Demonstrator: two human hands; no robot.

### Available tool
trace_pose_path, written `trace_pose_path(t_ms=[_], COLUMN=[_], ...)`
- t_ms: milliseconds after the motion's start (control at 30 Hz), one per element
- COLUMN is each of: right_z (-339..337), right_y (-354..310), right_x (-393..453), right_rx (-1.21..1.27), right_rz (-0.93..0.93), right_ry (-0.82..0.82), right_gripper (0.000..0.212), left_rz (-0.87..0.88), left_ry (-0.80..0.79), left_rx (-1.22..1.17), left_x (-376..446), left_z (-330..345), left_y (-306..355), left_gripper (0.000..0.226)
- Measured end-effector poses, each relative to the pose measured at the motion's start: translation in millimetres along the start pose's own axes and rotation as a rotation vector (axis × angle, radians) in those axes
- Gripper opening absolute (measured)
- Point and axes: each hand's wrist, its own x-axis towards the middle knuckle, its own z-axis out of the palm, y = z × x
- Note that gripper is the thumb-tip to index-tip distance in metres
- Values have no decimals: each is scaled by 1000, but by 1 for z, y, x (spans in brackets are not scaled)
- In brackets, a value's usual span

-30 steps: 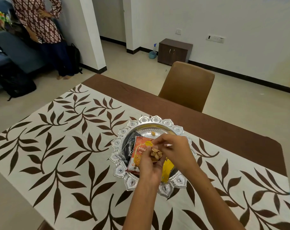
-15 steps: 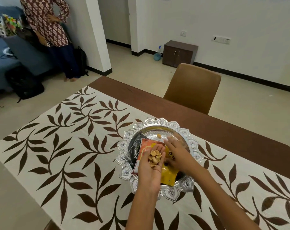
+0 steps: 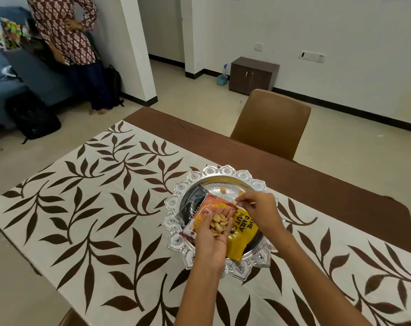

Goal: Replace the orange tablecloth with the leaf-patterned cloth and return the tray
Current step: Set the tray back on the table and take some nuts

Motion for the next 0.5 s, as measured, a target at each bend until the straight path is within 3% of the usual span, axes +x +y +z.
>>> trace_pose_path(t_ms=[100, 300, 500], right_z=[-10, -17, -27], right_y=[-26, -38, -27], right_x=[-5, -22, -6], right_rx=[169, 172, 265], right_rz=[-59, -126, -92], right_ry=[-45, -195, 31], right_gripper=[14, 26, 18], left_rz=[15, -8, -26], left_ry=[35, 50, -40], left_rx=[35, 6, -29], left_x=[0, 4, 5], left_z=[5, 12, 15], left_y=[-3, -7, -2], left_gripper=[26, 20, 28])
